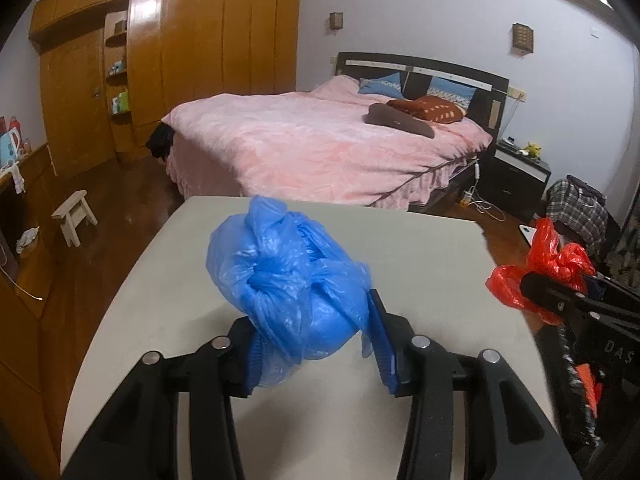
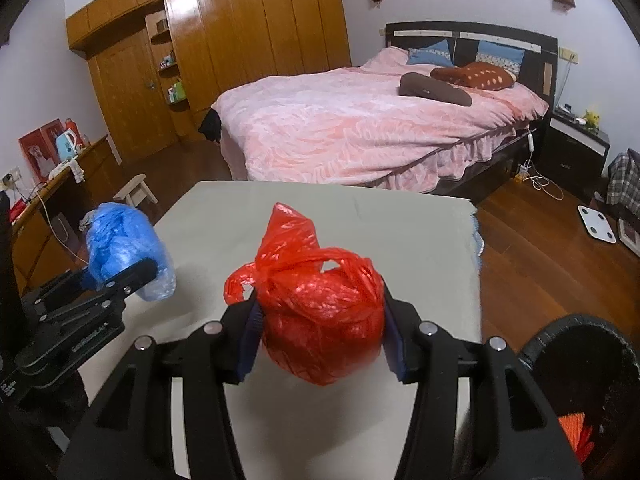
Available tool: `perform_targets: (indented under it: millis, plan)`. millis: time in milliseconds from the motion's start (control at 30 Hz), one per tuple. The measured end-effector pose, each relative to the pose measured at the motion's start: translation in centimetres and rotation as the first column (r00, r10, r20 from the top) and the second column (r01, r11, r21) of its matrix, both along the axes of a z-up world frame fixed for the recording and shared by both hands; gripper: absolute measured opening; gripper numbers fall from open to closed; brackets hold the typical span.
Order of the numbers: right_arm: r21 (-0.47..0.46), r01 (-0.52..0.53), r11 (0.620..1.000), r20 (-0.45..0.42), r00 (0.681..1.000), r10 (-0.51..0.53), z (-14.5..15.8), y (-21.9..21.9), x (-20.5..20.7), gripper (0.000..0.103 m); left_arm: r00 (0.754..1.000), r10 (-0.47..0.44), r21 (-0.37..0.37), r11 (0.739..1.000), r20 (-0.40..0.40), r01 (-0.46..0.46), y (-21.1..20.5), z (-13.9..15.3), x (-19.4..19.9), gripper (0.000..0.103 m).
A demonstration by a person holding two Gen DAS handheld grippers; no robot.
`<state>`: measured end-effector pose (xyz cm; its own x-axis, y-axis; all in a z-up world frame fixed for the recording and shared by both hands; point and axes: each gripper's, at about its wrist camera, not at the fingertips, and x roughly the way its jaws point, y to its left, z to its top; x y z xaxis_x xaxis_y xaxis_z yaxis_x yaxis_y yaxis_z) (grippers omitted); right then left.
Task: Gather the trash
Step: 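Carry the blue and red bags over the bin and open both grippers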
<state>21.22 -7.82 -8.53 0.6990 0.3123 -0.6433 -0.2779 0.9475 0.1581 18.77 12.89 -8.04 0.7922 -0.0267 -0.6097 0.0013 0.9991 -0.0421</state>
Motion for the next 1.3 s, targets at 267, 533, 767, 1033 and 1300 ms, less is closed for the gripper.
perform_targets:
  millis: [267, 533, 767, 1033, 1300]
  plan:
    - [0.013, 0.009, 1.000, 0.023, 1.000, -0.009, 2.0, -2.5, -4.4, 0.050, 0.998, -0.053, 0.005, 0.999, 0.028, 0.053, -3.2, 1.8, -3.5, 0.045]
    - [0.022, 0.043, 0.999, 0.036, 0.998, -0.044, 3.2, -5.7, -8.1, 0.050, 0.993, -0.108, 0.011, 0.994, 0.055, 0.108, -6.4, 3.5, -6.5, 0.045]
    - [0.008, 0.077, 0.997, 0.060, 0.995, -0.078, 4.3, -8.1, -11.1, 0.050, 0.985, -0.153, 0.018, 0.988, 0.085, 0.152, -8.9, 4.6, -8.7, 0.045]
    - [0.002, 0.112, 0.994, 0.094, 0.989, -0.112, 5.6, -10.4, -13.7, 0.050, 0.973, -0.204, 0.024, 0.979, 0.106, 0.203, -11.4, 5.7, -10.5, 0.045]
    - [0.005, 0.162, 0.987, 0.117, 0.980, -0.161, 6.5, -12.8, -15.7, 0.050, 0.957, -0.259, 0.033, 0.966, 0.131, 0.257, -13.9, 6.6, -11.5, 0.045]
